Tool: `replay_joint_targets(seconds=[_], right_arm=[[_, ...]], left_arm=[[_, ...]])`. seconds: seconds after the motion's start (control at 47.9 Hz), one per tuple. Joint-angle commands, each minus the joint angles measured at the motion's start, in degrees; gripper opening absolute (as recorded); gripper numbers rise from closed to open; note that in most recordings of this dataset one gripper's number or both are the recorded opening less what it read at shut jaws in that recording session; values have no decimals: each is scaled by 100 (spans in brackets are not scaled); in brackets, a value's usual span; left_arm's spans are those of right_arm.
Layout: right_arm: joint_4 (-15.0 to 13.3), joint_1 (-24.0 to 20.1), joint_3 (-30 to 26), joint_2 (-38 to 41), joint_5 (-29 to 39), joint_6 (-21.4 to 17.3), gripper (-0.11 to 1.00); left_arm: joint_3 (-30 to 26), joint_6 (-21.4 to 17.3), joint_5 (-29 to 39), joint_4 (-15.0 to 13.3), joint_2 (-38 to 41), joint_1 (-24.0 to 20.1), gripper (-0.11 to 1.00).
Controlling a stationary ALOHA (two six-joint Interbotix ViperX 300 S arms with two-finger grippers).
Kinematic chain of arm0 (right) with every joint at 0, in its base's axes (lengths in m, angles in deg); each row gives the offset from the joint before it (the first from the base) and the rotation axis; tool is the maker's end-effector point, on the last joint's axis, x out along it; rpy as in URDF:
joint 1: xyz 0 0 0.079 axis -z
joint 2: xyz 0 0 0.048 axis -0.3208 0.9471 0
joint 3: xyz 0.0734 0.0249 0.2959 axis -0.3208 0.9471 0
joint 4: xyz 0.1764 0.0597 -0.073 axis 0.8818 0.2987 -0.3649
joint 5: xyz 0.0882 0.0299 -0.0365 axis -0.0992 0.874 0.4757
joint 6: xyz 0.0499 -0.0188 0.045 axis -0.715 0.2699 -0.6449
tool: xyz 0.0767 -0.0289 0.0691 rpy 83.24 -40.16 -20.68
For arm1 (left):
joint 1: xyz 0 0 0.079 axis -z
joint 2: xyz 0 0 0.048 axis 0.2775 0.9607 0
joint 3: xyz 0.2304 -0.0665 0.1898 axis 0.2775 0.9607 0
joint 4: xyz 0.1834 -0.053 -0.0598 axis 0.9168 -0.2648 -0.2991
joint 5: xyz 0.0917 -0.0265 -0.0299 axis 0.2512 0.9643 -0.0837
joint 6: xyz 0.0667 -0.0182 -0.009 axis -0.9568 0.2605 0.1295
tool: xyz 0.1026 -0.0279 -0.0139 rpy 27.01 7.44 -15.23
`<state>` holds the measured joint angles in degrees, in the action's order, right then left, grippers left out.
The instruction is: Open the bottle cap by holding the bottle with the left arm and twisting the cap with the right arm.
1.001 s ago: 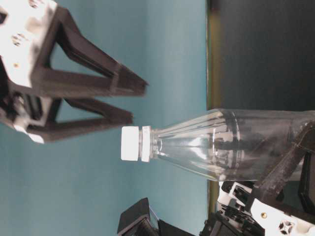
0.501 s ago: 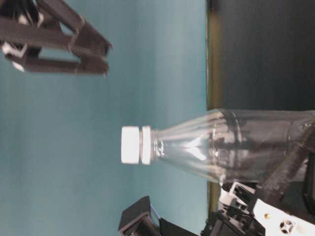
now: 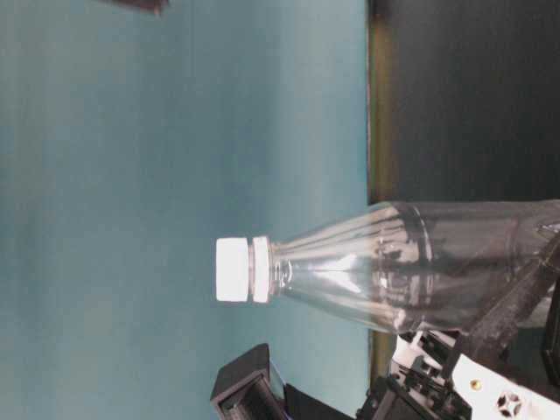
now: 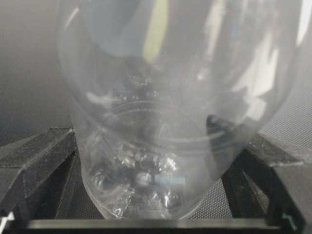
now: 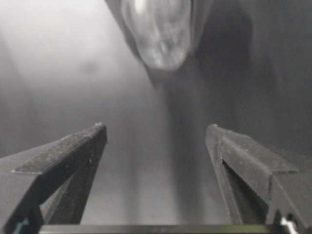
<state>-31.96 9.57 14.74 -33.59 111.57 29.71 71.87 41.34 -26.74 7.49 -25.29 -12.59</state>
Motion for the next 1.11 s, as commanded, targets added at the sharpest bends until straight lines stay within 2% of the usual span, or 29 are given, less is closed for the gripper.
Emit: replay_joint_targets(seconds=[0.0,0.167,0.292,1.085], right_arm=[[9,-18,237,-475,-343,-70,79],[9,-18,896,-1266,-984,-88,78],[9,-18,1187,-1608,-1292,-79,78],[44,-18,2522,-2953,-1494,-97,78]], left_arm=[[-26,26,44,18,-44,35,97],[-26,26,44,18,-44,35,97],[-26,26,44,18,-44,35,97],[-44,26,88,18,-123,35,97]])
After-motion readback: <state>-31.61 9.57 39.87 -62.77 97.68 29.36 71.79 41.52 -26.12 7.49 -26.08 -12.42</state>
